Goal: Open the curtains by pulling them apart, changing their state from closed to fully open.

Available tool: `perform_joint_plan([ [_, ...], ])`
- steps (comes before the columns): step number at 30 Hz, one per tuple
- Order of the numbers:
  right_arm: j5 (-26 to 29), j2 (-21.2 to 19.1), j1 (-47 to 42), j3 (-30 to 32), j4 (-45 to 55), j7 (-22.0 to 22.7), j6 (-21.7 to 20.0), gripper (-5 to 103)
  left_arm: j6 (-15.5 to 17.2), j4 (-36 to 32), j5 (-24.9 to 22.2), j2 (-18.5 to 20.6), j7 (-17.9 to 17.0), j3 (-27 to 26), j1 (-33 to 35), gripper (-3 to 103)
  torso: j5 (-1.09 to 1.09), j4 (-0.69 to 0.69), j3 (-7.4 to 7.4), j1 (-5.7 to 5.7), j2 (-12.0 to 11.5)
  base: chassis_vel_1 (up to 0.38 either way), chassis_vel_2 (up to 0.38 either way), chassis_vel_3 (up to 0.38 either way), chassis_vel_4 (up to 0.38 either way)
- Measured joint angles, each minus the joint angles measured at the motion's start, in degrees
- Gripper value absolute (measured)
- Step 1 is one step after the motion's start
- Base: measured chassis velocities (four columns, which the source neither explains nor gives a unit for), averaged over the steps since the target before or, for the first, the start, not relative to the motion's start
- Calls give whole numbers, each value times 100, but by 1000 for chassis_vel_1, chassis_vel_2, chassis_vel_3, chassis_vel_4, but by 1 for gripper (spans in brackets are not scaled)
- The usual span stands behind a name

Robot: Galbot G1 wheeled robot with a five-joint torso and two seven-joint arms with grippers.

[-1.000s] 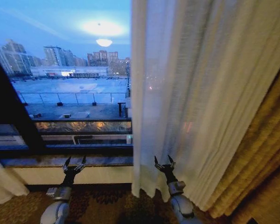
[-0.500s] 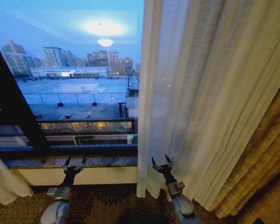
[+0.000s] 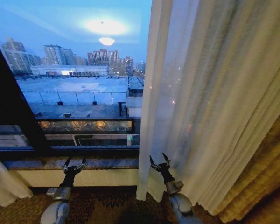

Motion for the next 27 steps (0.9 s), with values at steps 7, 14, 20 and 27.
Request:
perform_joint_plan([
  [7, 98, -9, 204, -95, -81, 210, -5, 100, 0, 0, 0, 0, 0, 0, 0, 100, -2, 1, -1, -2, 1, 28, 13, -16, -7],
  [14, -227, -24, 583, -309, -369, 335, -32, 100, 0, 0, 0, 0, 0, 0, 0, 100, -1, 0, 0, -1, 0, 0, 0, 0, 0],
  [20, -405, 77, 996, -570, -829, 643, -115, 100, 0, 0, 0, 0, 0, 0, 0, 100, -1, 1, 0, -2, 0, 0, 0, 0, 0],
  [27, -350, 232, 1637, -811, -1526, 949, -160, 100, 0, 0, 0, 0, 0, -1, 0, 100, -1, 1, 0, -1, 0, 0, 0, 0, 0],
])
